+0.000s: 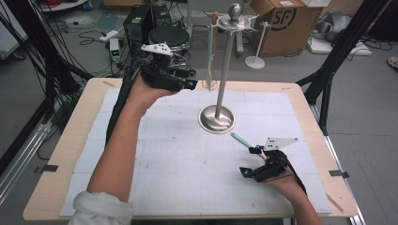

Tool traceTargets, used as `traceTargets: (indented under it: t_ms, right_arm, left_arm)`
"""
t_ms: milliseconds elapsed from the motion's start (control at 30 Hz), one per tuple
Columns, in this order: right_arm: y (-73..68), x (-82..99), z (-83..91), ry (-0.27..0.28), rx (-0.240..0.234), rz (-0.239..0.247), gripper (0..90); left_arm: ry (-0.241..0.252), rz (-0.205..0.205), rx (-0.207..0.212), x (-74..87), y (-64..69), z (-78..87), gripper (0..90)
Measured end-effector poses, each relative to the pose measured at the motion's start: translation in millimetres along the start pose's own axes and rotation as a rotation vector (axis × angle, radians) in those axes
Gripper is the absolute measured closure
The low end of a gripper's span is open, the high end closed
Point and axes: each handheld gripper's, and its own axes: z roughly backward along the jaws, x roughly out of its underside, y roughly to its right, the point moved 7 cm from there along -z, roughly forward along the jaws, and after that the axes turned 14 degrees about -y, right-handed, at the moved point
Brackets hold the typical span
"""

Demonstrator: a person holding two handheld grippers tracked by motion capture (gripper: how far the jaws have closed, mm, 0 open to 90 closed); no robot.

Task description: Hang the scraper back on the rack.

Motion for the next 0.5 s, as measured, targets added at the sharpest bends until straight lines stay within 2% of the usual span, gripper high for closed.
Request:
traceTargets:
  t_ms: [233,500]
  right_arm:
    - [0.1,-0.2,-0.7,0.0,0.005,0.003,2.6]
    - [-0.6,0.0,-0.1,-0.001,0.007,0.001,2.6]
  left_arm:
    - [-0.025,-0.007,0.007,11.1,8.3,1.1,33.6]
    - [-0.051,-0.039,0.021,15.9,20.6,3.2,22.6]
